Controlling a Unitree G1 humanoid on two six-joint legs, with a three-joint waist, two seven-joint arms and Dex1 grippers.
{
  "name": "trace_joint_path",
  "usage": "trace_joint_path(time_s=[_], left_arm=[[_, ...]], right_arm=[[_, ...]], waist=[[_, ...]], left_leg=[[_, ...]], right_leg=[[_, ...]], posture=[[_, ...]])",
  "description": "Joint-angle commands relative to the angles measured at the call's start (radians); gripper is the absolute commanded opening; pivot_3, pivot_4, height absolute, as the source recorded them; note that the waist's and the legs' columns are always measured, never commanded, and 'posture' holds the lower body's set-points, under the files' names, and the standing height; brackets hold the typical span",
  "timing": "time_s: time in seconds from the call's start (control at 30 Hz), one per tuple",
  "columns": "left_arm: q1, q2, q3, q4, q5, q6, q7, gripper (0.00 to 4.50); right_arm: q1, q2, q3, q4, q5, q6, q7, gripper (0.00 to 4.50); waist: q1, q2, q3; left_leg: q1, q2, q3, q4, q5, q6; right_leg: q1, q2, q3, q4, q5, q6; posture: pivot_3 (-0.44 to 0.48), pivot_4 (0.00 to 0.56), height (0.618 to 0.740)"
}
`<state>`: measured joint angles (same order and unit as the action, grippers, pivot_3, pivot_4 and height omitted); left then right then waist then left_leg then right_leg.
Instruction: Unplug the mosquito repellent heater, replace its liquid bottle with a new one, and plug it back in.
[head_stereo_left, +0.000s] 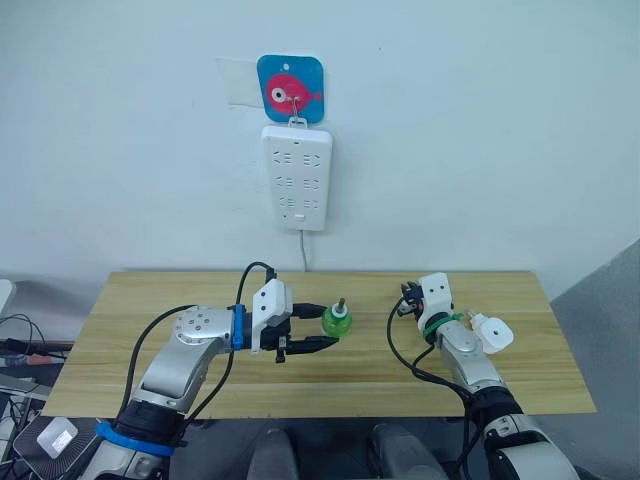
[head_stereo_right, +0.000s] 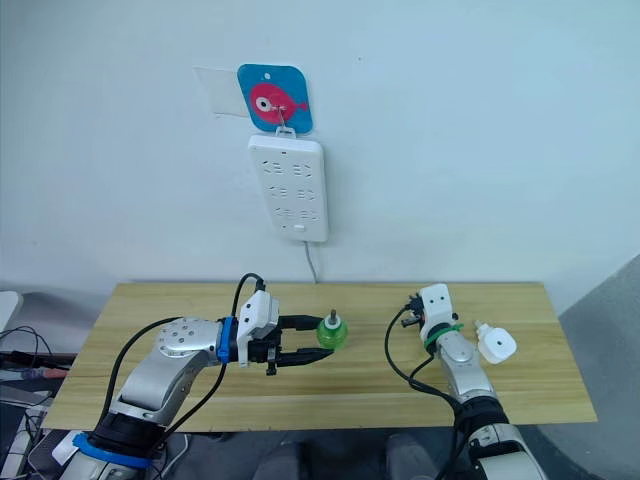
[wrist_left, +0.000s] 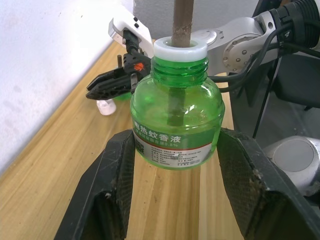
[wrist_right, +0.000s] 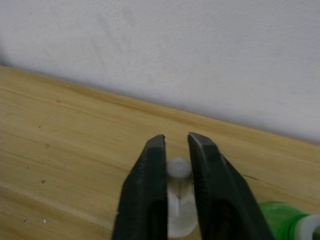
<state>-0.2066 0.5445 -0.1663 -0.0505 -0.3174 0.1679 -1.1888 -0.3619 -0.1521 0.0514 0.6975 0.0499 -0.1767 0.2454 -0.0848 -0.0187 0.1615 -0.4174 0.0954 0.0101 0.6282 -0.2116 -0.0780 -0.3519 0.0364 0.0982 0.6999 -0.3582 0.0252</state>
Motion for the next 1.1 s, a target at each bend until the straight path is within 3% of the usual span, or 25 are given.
trace_joint_path(time_s=[0.03, 0.2, 0.4, 0.5, 0.57, 0.67, 0.83, 1.1], left_arm=[[-0.01, -0.002, 0.011, -0.041, -0.024, -0.008, 0.001, 2.16], [-0.022, -0.01, 0.006, -0.03, -0.022, -0.013, -0.001, 2.16], [-0.031, -0.008, 0.011, -0.006, -0.021, -0.025, -0.012, 2.16], [-0.045, -0.014, 0.015, 0.015, -0.019, -0.036, -0.013, 2.16], [-0.058, -0.02, 0.016, 0.028, -0.019, -0.044, -0.013, 2.16], [-0.075, -0.029, 0.015, 0.038, -0.022, -0.051, -0.015, 2.16], [-0.091, -0.047, 0.01, 0.03, -0.026, -0.053, -0.011, 2.16], [-0.077, -0.05, 0.009, -0.007, -0.036, -0.036, -0.005, 2.16]], right_arm=[[0.015, -0.01, -0.012, -0.046, 0.0, -0.042, 0.026, 1.9], [0.07, -0.048, 0.0, -0.2, 0.01, -0.026, 0.092, 3.65], [0.237, -0.262, 0.061, -0.762, 0.27, 0.294, 0.484, 3.65], [0.278, -0.413, 0.058, -0.997, 0.459, 0.503, 0.639, 3.06], [0.26, -0.465, 0.063, -1.072, 0.511, 0.581, 0.68, 2.39], [0.229, -0.495, 0.076, -1.132, 0.547, 0.641, 0.713, 2.39], [0.131, -0.408, 0.126, -1.1, 0.531, 0.679, 0.675, 2.39], [0.085, -0.326, 0.157, -1.041, 0.491, 0.674, 0.658, 2.39]], waist=[[0.0, 0.0, 0.0], [0.001, 0.0, 0.0], [0.003, 0.001, -0.001], [0.003, 0.002, -0.001], [-0.001, 0.001, -0.001], [-0.002, 0.001, -0.002], [-0.002, 0.0, -0.002], [-0.001, 0.0, -0.002]], left_leg=[[0.0, 0.0, 0.0, 0.0, 0.0, 0.0], [0.0, 0.0, 0.0, 0.0, 0.0, 0.0], [-0.001, 0.0, 0.0, 0.0, 0.0, 0.0], [0.0, 0.0, 0.0, 0.001, 0.0, 0.0], [0.001, 0.0, -0.001, 0.001, 0.0, 0.0], [0.001, 0.0, -0.001, 0.002, 0.0, 0.0], [0.0, -0.001, -0.002, 0.002, 0.0, 0.0], [-0.001, 0.0, -0.003, 0.002, 0.0, 0.0]], right_leg=[[0.0, 0.0, 0.0, 0.0, 0.0, 0.0], [0.0, 0.0, 0.0, 0.0, 0.0, 0.0], [0.0, 0.0, -0.001, 0.0, 0.0, 0.0], [0.002, 0.0, -0.001, -0.001, 0.0, 0.0], [0.002, 0.0, -0.001, 0.0, 0.0, 0.0], [0.002, 0.0, -0.001, 0.0, 0.0, 0.0], [0.002, 0.0, -0.001, 0.0, 0.0, 0.0], [0.002, 0.0, -0.002, -0.001, 0.0, 0.0]], posture=[[-0.045, 0.132, 0.74], [-0.051, 0.127, 0.74], [-0.083, 0.123, 0.74], [-0.095, 0.117, 0.74], [-0.098, 0.116, 0.74], [-0.098, 0.116, 0.74], [-0.09, 0.118, 0.74], [-0.078, 0.124, 0.74]])
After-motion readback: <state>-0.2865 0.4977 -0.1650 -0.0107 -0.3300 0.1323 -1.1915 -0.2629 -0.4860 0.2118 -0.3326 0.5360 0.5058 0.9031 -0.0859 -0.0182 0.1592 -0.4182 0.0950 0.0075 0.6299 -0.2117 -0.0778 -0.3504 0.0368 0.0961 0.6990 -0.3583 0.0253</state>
